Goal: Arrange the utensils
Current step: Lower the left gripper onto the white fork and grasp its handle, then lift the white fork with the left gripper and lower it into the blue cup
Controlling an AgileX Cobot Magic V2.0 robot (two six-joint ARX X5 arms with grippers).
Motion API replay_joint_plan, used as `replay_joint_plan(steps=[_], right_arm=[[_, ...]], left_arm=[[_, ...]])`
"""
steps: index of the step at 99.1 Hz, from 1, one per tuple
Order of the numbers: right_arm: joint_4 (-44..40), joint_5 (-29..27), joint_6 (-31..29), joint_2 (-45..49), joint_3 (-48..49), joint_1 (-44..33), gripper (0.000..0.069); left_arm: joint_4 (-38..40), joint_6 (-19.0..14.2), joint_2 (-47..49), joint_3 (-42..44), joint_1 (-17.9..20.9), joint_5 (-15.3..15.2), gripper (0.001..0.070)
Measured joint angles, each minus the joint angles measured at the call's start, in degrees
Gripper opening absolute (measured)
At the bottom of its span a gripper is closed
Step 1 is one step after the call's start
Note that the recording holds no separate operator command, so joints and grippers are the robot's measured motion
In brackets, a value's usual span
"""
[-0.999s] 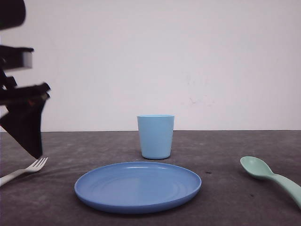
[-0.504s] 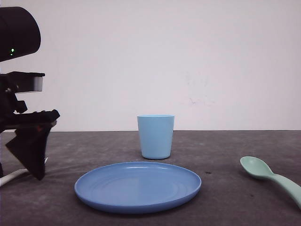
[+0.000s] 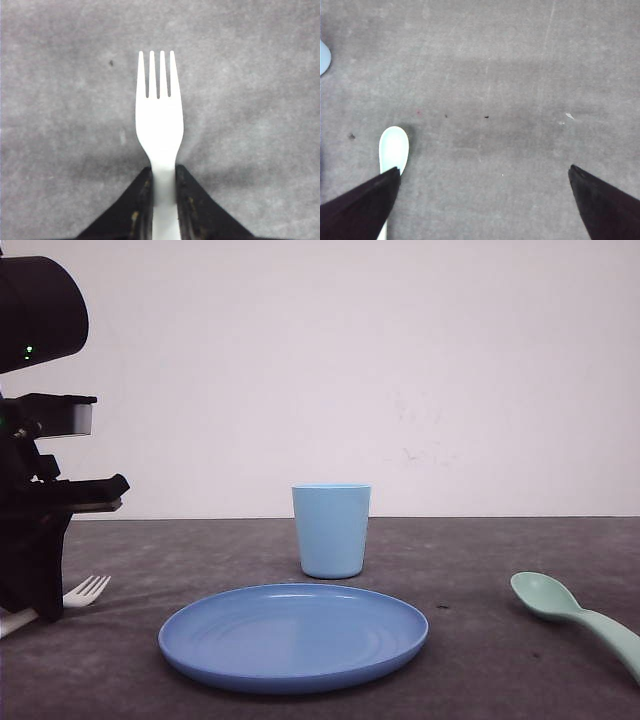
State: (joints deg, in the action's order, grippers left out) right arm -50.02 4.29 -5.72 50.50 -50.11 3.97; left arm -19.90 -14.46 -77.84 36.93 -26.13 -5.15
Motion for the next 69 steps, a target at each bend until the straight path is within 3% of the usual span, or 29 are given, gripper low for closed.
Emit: replay_joint_plan(steps=[24,42,55,69], right_arm=[[0.0,0.0,0.0,0.0,0.0,0.0,0.0679],[-0.2,0.0,0.0,0.0,0.0,0.0,0.0679],[-0.4,0.0,0.0,0.0,0.0,0.0,0.0679],[-0.4,0.0,0.0,0.0,0.0,0.0,0.0679]], left_arm=[[-0.7,0.0,-0.1,2.4,-0.3,0.3,0.0042],[3.9,0.0,0.0,9.4,-1.9,1.2,0.0042],[10.2,0.0,0.0,12.8,-3.9,3.0,0.0042],[24.0,0.0,0.1,13.4,-6.0,6.9,0.0042]])
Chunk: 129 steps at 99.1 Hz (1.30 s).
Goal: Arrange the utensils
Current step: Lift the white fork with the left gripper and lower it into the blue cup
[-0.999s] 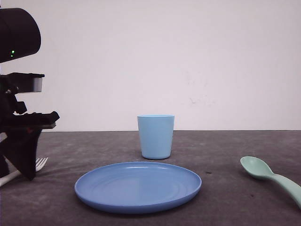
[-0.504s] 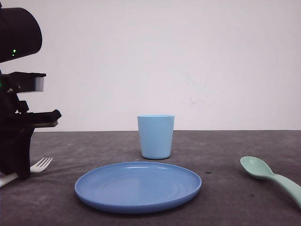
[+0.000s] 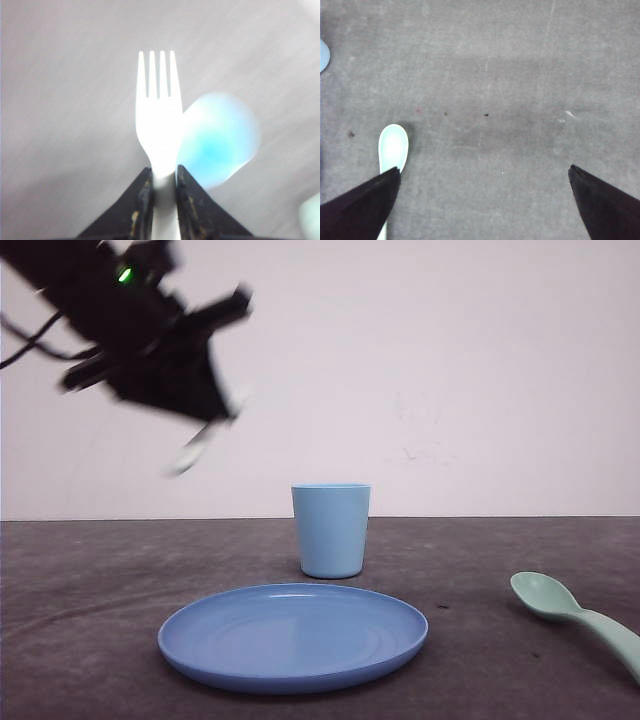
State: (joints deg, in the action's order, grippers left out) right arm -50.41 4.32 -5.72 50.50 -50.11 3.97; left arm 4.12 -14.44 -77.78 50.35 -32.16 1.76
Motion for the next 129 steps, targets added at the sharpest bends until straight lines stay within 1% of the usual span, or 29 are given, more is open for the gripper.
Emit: replay_joint_plan(steps=[15,27,56,63,70,80,91,99,129], right_arm=[[0.0,0.0,0.0,0.0,0.0,0.0,0.0679],[0.0,0.0,0.0,0.0,0.0,0.0,0.0679],[0.0,0.0,0.0,0.0,0.0,0.0,0.0679],[0.0,0.0,0.0,0.0,0.0,0.0,0.0679],[0.0,0.0,0.0,0.0,0.0,0.0,0.0679],[-0.1,0.0,0.0,0.0,0.0,0.0,0.0679],[-0.2,0.0,0.0,0.0,0.0,0.0,0.0679],[-0.2,0.0,0.0,0.0,0.0,0.0,0.0679],[-1.4,0.0,0.0,0.0,0.0,0.0,0.0679]], left_arm=[[15.7,0.0,-0.2,0.0,-1.8,0.6,0.0042],[25.1,0.0,-2.6,0.1,-2.3,0.7,0.0042],[39.6,0.0,-14.7,0.1,-2.6,1.4,0.0042],[43.4,0.3,-17.6,0.1,-2.6,2.4,0.0042],[46.5,1.5,-20.3,0.1,-2.6,4.1,0.0042],[47.5,3.7,-23.3,0.2,-2.7,5.9,0.0042],[47.5,6.8,-26.5,1.4,-3.0,7.0,0.0042],[47.5,8.9,-28.4,2.3,-3.0,7.2,0.0042],[47.1,11.9,-31.0,2.6,-3.0,7.2,0.0042]])
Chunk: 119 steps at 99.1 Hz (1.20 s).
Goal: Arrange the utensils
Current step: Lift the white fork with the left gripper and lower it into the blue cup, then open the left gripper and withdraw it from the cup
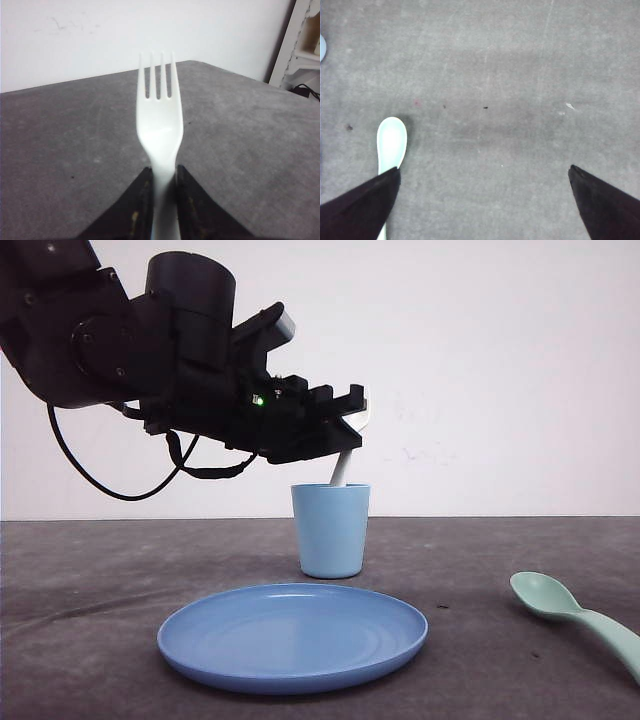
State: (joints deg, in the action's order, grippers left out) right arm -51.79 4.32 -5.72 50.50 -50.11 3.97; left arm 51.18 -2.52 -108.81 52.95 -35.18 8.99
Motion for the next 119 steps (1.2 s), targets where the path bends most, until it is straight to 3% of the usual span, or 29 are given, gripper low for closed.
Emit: replay_joint_plan(steps=[39,61,72,85,99,119], right_arm=[[0.0,0.0,0.0,0.0,0.0,0.0,0.0679],[-0.1,0.0,0.0,0.0,0.0,0.0,0.0679],[0.2,0.0,0.0,0.0,0.0,0.0,0.0679],[0.9,0.2,0.4,0.0,0.0,0.0,0.0679],[1.0,2.2,0.6,0.0,0.0,0.0,0.0679],[1.6,3.0,0.2,0.0,0.0,3.0,0.0679]], left_arm=[[-1.8,1.1,-0.9,0.0,0.0,0.1,0.0052],[-1.4,1.1,-0.9,0.0,0.0,0.2,0.0265],[-1.1,1.0,-0.7,0.0,0.0,0.2,0.0298],[-5.9,-0.1,3.5,0.0,0.2,0.1,0.0298],[-12.7,-0.4,14.3,0.0,1.8,0.1,0.0298],[-30.7,-1.4,30.4,0.3,6.9,-0.2,0.0298]])
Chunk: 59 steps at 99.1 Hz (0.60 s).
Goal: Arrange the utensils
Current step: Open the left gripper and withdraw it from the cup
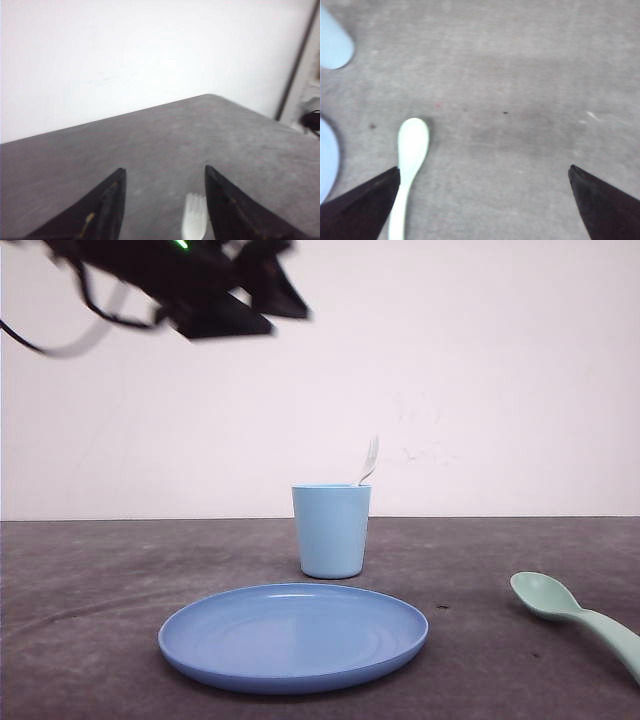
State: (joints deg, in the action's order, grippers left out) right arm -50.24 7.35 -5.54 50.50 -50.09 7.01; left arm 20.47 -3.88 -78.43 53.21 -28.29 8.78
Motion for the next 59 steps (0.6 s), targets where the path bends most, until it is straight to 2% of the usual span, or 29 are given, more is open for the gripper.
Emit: replay_joint_plan(steps=[16,30,35,45,59], right_arm=[[2.1,-0.1,-2.0,0.1,1.5,4.5,0.0679],[3.7,-2.4,-5.1,1.3,3.3,8.9,0.0679],[4.4,-3.2,-6.0,2.1,3.5,10.6,0.0679],[5.9,-4.4,-7.5,4.2,3.5,13.8,0.0679],[8.2,-4.9,-9.5,8.7,3.5,18.1,0.0679]], left_arm=[[-15.3,0.0,12.7,0.0,5.8,-0.5,0.0298],[-28.6,-0.1,22.2,0.0,10.9,-7.3,0.0298],[-33.3,-0.2,24.6,0.0,12.8,-8.6,0.0298],[-41.1,-0.2,28.4,-0.4,16.6,-8.9,0.0298],[-46.1,-0.2,34.2,-4.8,20.9,-8.7,0.0298]])
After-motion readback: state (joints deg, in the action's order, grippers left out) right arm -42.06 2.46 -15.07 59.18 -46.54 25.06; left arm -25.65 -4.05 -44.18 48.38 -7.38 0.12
